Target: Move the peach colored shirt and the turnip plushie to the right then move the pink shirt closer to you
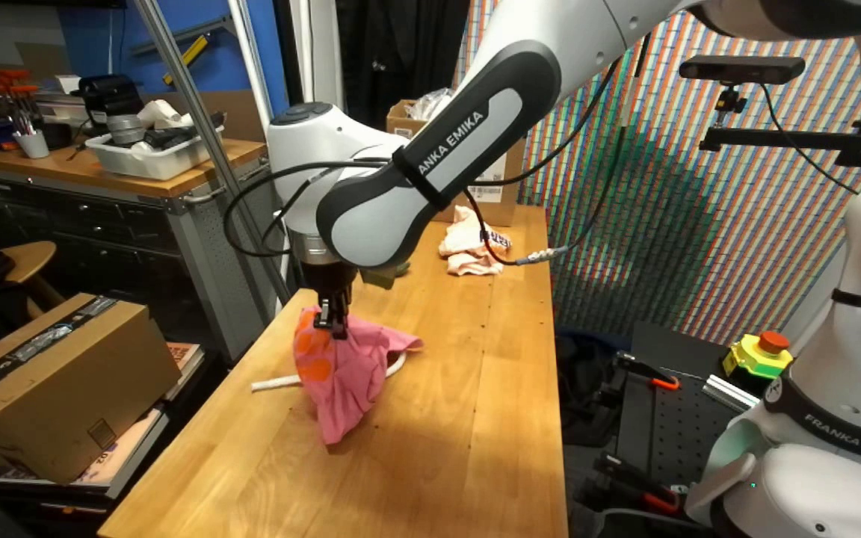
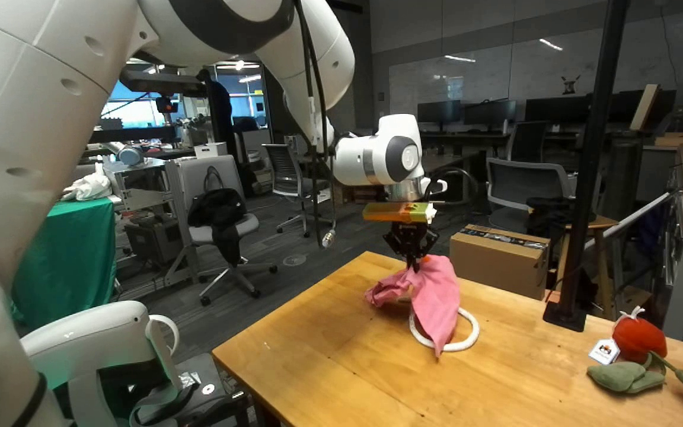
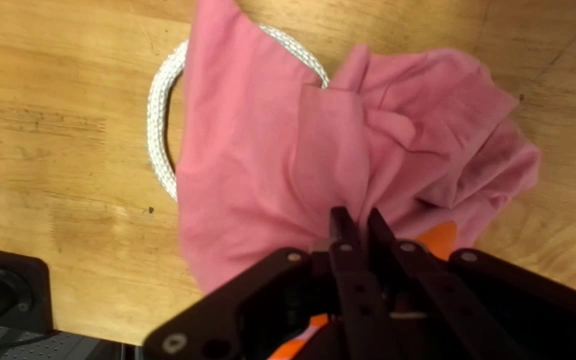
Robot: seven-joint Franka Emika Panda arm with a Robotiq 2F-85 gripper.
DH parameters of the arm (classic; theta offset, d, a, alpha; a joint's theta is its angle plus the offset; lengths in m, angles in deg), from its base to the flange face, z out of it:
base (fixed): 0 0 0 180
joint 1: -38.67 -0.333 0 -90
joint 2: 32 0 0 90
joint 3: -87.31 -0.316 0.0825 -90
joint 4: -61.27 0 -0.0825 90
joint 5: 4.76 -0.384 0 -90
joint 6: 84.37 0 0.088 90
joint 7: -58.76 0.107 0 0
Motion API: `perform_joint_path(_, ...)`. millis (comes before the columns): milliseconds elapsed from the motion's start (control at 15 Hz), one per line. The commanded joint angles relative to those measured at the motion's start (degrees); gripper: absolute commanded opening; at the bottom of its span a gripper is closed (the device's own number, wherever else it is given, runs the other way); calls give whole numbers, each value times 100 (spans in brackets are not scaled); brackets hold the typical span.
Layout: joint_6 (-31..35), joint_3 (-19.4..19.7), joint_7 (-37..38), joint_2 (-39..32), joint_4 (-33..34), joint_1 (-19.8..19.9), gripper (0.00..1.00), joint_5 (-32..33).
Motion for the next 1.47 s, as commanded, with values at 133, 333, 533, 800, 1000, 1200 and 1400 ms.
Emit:
perform_joint_path(133,-1060,-90,0,828,-404,38,3,23)
perform_joint_path(333,-1468,-141,-49,1173,-673,121,3,-42)
perform_joint_path(533,-1782,-215,-218,1536,-1066,284,3,-248)
perform_joint_path(800,-1833,-236,-278,1891,-1573,438,3,-409)
perform_joint_path(1000,-1639,-197,-214,2143,-2054,539,3,-423)
perform_joint_path(1200,-1494,-163,-205,2357,-2463,660,3,-477)
perform_joint_path(1400,-1276,-111,-173,2459,-2748,766,3,-438)
